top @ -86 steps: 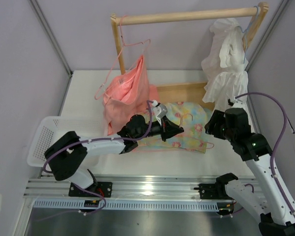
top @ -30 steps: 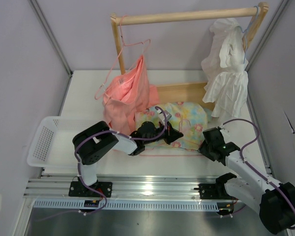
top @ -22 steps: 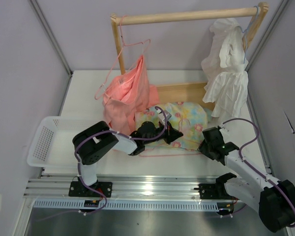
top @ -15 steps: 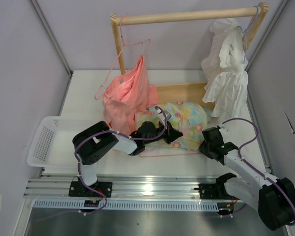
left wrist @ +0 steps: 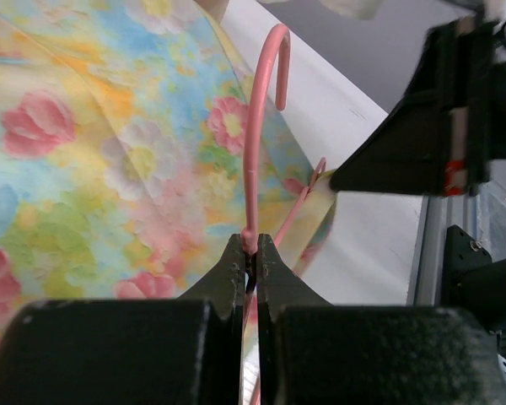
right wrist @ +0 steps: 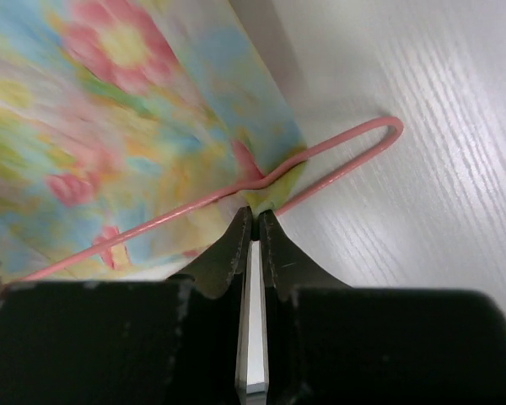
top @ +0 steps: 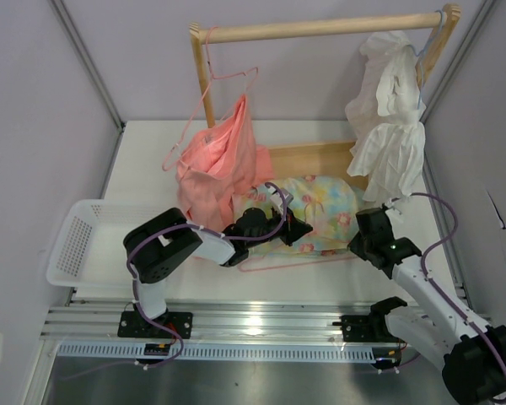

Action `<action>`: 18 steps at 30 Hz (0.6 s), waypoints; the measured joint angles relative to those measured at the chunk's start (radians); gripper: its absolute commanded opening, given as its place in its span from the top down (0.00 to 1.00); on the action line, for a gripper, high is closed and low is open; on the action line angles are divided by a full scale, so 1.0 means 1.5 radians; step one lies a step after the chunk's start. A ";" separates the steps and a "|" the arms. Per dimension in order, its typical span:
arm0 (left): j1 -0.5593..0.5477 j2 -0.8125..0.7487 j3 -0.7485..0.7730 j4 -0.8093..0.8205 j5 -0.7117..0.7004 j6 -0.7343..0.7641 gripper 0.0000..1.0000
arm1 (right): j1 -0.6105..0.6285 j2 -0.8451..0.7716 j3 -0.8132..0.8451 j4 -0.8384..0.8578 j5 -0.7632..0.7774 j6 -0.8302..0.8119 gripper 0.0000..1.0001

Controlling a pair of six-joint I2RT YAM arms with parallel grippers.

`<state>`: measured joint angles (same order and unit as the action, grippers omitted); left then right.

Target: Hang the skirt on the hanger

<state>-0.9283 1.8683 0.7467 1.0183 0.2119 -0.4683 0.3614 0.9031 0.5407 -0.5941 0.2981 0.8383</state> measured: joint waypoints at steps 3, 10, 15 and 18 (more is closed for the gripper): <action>0.000 -0.002 0.002 -0.009 -0.012 0.004 1.00 | -0.023 -0.020 0.032 -0.027 -0.001 -0.008 0.97; 0.004 -0.004 0.002 -0.023 -0.047 0.004 1.00 | -0.072 -0.041 0.061 -0.072 -0.009 -0.032 0.98; 0.011 -0.010 0.001 -0.027 -0.056 0.004 1.00 | -0.094 -0.047 0.061 -0.097 -0.016 -0.041 0.99; 0.017 -0.015 -0.006 -0.027 -0.058 0.005 1.00 | -0.100 -0.047 0.061 -0.102 -0.019 -0.043 1.00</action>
<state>-0.9024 1.8462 0.7383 0.9783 0.1249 -0.4614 0.2111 0.8333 0.6315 -0.7471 0.2695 0.7738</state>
